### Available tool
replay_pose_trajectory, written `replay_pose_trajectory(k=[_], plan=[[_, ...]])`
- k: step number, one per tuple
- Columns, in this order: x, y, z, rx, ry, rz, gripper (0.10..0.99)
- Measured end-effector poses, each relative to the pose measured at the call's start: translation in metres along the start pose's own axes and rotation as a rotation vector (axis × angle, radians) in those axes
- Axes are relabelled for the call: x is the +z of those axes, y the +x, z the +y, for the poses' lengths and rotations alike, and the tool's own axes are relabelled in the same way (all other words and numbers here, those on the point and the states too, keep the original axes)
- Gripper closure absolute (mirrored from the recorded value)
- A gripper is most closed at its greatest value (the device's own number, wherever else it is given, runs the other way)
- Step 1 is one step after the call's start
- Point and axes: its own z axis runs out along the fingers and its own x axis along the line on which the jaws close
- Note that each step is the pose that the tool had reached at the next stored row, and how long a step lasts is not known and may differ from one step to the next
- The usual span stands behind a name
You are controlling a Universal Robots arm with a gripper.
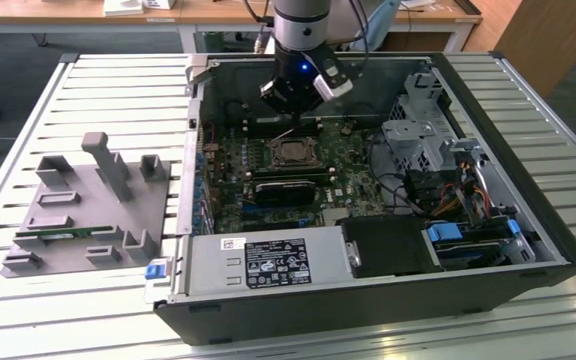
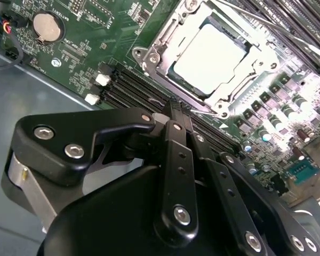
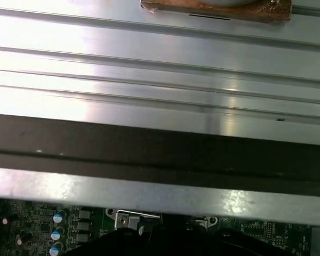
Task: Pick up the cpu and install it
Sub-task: 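Install the first cpu locking lever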
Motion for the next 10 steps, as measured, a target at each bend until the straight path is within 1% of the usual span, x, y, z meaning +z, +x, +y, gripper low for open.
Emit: replay_pose_trajectory(k=[10], plan=[[0.0057,-0.007,0.0011,0.0,0.0,0.0008,0.98]])
